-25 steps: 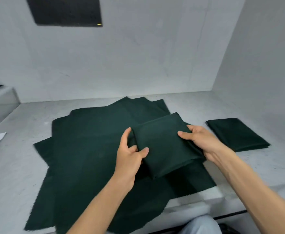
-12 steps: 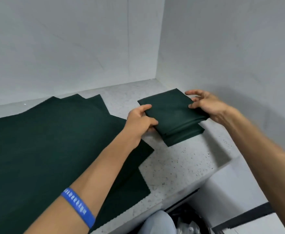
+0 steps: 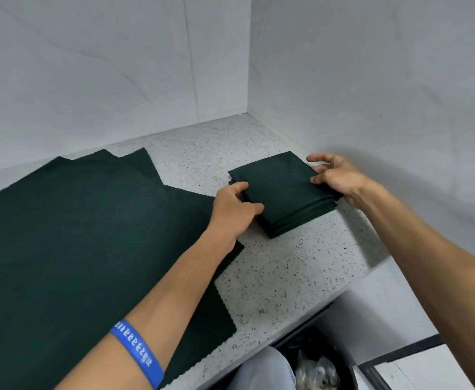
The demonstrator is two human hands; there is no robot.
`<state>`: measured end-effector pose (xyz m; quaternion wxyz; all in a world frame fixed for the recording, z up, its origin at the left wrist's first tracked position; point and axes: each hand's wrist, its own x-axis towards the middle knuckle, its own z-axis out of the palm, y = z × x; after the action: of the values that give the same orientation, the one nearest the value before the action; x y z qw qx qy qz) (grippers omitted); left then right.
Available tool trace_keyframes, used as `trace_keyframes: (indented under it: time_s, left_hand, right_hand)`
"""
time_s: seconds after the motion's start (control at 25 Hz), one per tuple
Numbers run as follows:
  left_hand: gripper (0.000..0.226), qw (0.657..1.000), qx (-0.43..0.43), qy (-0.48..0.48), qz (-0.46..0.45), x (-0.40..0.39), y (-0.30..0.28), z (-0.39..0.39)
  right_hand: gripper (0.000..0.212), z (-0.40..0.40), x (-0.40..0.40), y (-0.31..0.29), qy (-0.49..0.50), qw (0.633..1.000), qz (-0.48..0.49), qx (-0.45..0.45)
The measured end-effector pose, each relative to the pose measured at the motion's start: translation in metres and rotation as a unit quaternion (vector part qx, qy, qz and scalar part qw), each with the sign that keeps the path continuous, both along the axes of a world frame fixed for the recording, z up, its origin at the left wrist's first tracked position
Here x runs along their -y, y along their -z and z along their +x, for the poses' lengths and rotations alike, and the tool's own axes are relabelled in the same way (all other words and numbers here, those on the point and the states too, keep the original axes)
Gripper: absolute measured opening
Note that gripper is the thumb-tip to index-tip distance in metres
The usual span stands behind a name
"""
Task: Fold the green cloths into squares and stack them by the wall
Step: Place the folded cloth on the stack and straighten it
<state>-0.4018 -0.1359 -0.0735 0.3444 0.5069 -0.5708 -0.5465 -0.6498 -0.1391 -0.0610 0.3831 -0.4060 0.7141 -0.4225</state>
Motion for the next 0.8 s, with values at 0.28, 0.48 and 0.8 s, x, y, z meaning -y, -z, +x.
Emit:
trace_keyframes:
  time_s: [0.28, 0.48, 0.8]
  left_hand:
    - [0.037, 0.989, 0.111, -0.012, -0.092, -0.017, -0.002, 0.012]
    - [0.046, 0.988, 0.097, -0.048, -0.107, -0.044, -0.007, 0.090]
    - [0.023, 0.941, 0.260, -0.055, -0.208, -0.126, 0.024, 0.333]
  right_hand:
    - [0.046, 0.019, -0.015, 0.003, 0.021, 0.962, 0.002, -0.272]
    - [0.030, 0.121, -0.052, 0.007, -0.011, 0.878, -0.189, -0.439]
    - [0.035, 0.374, -0.139, 0.054, -0.380, 0.814, -0.233, -0.373]
